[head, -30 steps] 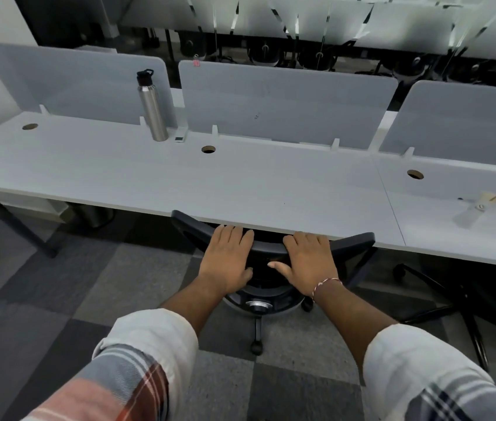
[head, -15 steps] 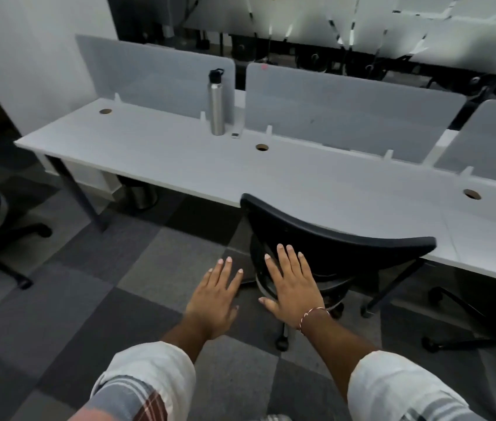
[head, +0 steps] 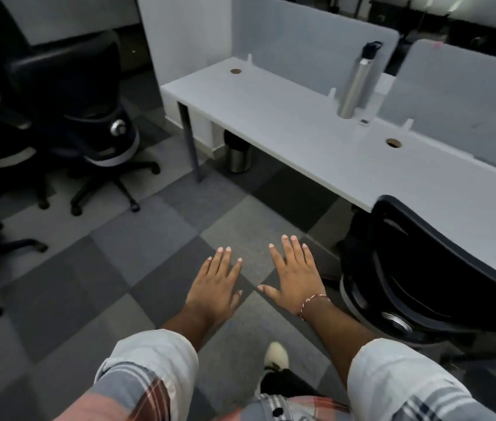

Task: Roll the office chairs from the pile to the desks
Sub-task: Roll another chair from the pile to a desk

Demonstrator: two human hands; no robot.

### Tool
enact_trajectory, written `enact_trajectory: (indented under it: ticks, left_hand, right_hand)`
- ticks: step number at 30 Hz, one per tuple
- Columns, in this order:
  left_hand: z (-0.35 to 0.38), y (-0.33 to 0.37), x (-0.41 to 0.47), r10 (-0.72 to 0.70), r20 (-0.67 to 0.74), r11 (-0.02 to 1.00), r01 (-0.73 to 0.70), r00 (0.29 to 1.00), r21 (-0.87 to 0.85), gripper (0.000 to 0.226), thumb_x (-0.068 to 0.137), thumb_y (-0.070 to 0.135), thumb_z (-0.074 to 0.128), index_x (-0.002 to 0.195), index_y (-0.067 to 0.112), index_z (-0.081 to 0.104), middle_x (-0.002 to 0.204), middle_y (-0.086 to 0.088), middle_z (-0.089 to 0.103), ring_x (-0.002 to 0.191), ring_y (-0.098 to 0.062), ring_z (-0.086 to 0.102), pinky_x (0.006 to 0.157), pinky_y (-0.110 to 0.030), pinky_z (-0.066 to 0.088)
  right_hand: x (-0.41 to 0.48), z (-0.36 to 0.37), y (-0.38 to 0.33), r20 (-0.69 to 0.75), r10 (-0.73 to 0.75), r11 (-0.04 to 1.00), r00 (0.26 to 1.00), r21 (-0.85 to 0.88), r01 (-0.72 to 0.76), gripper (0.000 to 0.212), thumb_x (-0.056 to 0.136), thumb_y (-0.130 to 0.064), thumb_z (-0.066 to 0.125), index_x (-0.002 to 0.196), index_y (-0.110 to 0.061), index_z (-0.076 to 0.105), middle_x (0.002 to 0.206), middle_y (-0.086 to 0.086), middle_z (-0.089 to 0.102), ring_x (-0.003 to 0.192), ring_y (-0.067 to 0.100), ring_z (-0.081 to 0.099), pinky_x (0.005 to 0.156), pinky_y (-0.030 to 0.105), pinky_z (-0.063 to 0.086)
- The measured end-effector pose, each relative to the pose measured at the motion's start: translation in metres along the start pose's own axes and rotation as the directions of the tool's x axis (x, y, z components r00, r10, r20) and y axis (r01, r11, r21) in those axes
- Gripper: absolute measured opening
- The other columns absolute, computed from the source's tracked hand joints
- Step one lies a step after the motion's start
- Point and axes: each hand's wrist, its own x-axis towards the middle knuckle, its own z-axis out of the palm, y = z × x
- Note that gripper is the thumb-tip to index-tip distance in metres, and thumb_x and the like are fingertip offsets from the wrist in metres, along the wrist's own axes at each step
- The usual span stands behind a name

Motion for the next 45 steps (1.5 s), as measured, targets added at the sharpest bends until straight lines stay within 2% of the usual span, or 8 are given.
enact_trajectory:
  ticks: [2,5,14,24,31,35,40,45]
  left_hand:
    - [0.004,-0.024,0.001,-0.072,0.012,0.997,0.072,0.997,-0.012,0.073,0.089,0.051,0.038,0.150,0.012,0.045,0.157,-0.024,0.036,0.147,-0.038,0.031,0.115,-0.051,0.032]
    - [0.011,-0.063,0.006,-0.157,0.045,0.987,0.159,0.987,-0.028,0.073,0.087,0.053,0.036,0.145,0.012,0.052,0.151,-0.023,0.044,0.141,-0.038,0.041,0.109,-0.050,0.040]
    - [-0.012,-0.172,0.059,-0.429,-0.013,0.901,0.427,0.903,-0.073,0.072,0.091,0.053,0.034,0.148,0.012,0.048,0.154,-0.023,0.041,0.144,-0.038,0.036,0.114,-0.050,0.030]
    - [-0.022,-0.278,0.079,-0.641,-0.029,0.762,0.632,0.767,-0.142,0.075,0.094,0.055,0.024,0.155,0.012,0.034,0.161,-0.022,0.025,0.151,-0.037,0.020,0.119,-0.049,0.015]
    - [-0.029,-0.376,0.081,-0.673,-0.067,0.737,0.660,0.737,-0.145,0.080,0.092,0.057,0.011,0.160,0.013,0.018,0.165,-0.020,0.009,0.154,-0.035,0.004,0.122,-0.048,0.005]
    - [-0.038,-0.447,0.072,-0.699,-0.100,0.715,0.687,0.708,-0.131,0.077,0.094,0.056,0.019,0.157,0.013,0.030,0.162,-0.022,0.024,0.152,-0.036,0.015,0.120,-0.048,0.013]
    - [-0.061,-0.536,0.048,-0.726,-0.123,0.688,0.719,0.677,-0.102,0.084,0.089,0.059,0.002,0.161,0.015,0.009,0.166,-0.019,0.000,0.154,-0.033,-0.004,0.124,-0.047,0.002]
    - [-0.056,-0.597,0.023,-0.804,-0.112,0.594,0.794,0.584,-0.130,0.077,0.095,0.058,0.018,0.158,0.013,0.026,0.164,-0.021,0.019,0.154,-0.034,0.011,0.123,-0.049,0.015]
  right_hand:
    - [0.026,0.001,-0.013,-0.003,-0.050,0.999,0.999,0.005,0.050,0.095,0.089,-0.074,0.038,0.158,-0.017,0.008,0.164,0.020,0.003,0.151,0.037,-0.004,0.121,0.051,0.000]
    - [0.077,0.004,-0.034,0.031,-0.150,0.989,0.988,0.008,0.150,0.093,0.091,-0.073,0.035,0.158,-0.018,0.001,0.164,0.019,-0.005,0.151,0.036,-0.010,0.122,0.050,-0.003]
    - [0.237,-0.006,-0.096,0.050,-0.408,0.913,0.912,0.001,0.408,0.095,0.086,-0.074,0.047,0.157,-0.016,0.021,0.162,0.022,0.014,0.150,0.039,0.008,0.121,0.053,0.011]
    - [0.378,-0.038,-0.188,0.042,-0.653,0.757,0.756,0.017,0.653,0.091,0.092,-0.070,0.038,0.158,-0.020,-0.002,0.164,0.017,-0.008,0.151,0.034,-0.013,0.122,0.049,-0.006]
    - [0.450,-0.052,-0.271,0.011,-0.718,0.696,0.696,-0.010,0.718,0.091,0.092,-0.070,0.036,0.158,-0.020,-0.003,0.164,0.017,-0.008,0.151,0.033,-0.013,0.122,0.049,-0.006]
    - [0.490,-0.068,-0.329,0.000,-0.748,0.664,0.664,-0.027,0.747,0.090,0.093,-0.069,0.036,0.158,-0.020,-0.003,0.164,0.017,-0.007,0.151,0.033,-0.013,0.122,0.049,-0.004]
    - [0.536,-0.088,-0.415,-0.050,-0.751,0.659,0.658,0.002,0.752,0.090,0.092,-0.070,0.037,0.158,-0.020,0.001,0.164,0.017,-0.005,0.151,0.033,-0.011,0.122,0.050,-0.002]
    - [0.565,-0.101,-0.487,-0.036,-0.812,0.583,0.583,-0.006,0.812,0.089,0.094,-0.069,0.035,0.158,-0.021,-0.005,0.164,0.016,-0.010,0.150,0.032,-0.016,0.122,0.050,-0.003]
